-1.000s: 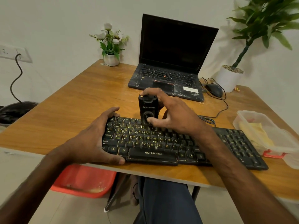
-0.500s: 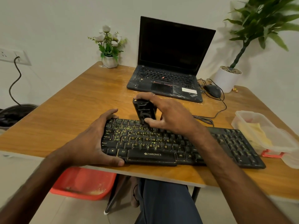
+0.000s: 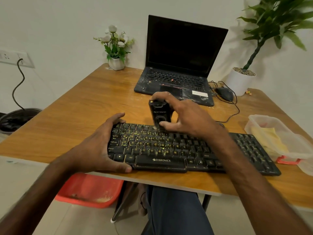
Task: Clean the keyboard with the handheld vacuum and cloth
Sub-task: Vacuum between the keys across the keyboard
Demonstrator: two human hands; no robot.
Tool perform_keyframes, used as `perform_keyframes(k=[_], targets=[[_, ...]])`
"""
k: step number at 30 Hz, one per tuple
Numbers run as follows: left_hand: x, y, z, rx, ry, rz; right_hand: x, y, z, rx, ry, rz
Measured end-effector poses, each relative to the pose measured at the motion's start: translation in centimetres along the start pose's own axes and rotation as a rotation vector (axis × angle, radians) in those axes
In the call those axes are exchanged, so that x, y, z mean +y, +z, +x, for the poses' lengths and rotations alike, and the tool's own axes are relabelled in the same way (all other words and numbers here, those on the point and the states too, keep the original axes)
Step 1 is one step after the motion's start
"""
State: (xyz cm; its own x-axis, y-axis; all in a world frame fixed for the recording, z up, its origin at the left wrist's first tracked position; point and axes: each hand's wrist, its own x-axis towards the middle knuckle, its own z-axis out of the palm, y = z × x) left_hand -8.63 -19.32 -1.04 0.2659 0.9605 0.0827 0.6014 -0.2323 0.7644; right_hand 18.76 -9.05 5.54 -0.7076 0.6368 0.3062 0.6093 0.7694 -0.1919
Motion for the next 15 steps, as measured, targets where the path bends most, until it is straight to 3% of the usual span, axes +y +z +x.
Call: perform_keyframes(k=[4,7,9,15], targets=[[0.0,0.0,0.0,-0.001,0.004,0.003,1.2,-1.8,-1.4,0.002,0.086,0.063],[0.0,0.1,0.0,-0.002,0.005,0.008,0.3,-0.3,-1.4,0.077,0.042,0.264],[0.0,0.1,0.0,-0.001,0.004,0.004,-0.4,1.0,-1.1,0.097,-0.006,0.241],[-0.1,0.1,0.1,-0.001,0.003,-0.002,1.1,-2.2,0.1,-0.117,0.085,0.154]])
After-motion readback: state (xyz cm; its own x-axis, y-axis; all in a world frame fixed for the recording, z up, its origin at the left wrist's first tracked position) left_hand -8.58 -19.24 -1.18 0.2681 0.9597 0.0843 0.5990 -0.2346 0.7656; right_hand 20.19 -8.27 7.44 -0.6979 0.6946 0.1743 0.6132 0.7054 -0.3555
